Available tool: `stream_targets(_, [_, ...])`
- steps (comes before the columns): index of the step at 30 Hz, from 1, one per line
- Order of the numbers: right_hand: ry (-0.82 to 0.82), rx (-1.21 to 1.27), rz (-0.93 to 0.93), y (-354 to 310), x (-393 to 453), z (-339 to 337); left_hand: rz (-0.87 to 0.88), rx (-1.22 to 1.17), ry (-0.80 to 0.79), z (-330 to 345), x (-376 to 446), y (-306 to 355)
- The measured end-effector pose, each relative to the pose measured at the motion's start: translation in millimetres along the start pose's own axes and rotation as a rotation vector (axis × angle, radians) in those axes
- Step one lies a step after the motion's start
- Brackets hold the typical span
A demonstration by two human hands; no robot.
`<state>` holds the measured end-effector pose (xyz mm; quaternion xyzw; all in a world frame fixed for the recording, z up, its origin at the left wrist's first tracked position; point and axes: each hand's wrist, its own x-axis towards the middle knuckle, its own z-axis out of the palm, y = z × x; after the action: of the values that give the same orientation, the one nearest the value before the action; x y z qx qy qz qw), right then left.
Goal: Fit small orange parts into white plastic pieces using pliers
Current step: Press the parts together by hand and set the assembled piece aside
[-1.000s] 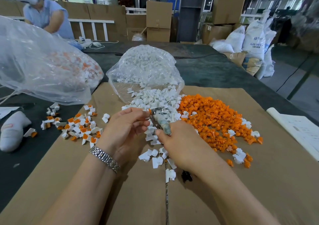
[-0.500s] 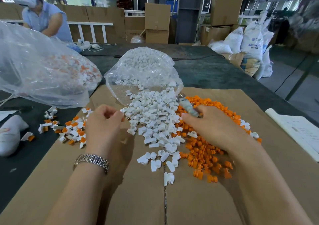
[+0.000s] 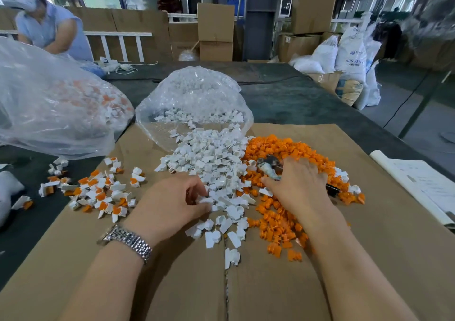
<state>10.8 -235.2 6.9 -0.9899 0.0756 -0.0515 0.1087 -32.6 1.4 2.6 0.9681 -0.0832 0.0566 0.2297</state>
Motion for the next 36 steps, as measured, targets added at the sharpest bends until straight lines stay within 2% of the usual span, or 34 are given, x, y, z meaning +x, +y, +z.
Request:
stream_targets(5, [-0.012, 0.108, -0.025, 1, 1, 4, -0.007, -0.019, 0.032, 3, 1, -1])
stream_targets(10, [0.107, 0.28, -0.224, 1, -4, -3, -0.092, -0.128, 0.137, 2, 3, -1])
stream_targets(14, [0.027, 0.103, -0.304, -3, -10, -3, -0.176, -0.407, 0.159, -1, 3, 1])
stream_targets(22, [0.113, -0.018, -0.359, -7, -11, 3, -0.187, -0.867, 0.064, -4, 1, 7])
stream_targets(25, [0.113, 0.354, -0.34, -6, -10, -1, -0.198, -1.081, -0.007, -3, 1, 10])
stream_targets(29, [-0.039, 0.853, -0.355, -8, -13, -10, -0.155, -1.057, -0.057, -4, 0, 15])
stream_targets(33, [-0.178, 1.085, -0.409, -11, -19, -14, -0.129, -1.198, -0.051, -3, 1, 20])
stream_targets(36, [-0.23, 1.278, -0.366, -15, -22, -16, -0.137, -1.344, -0.081, 0, 2, 21])
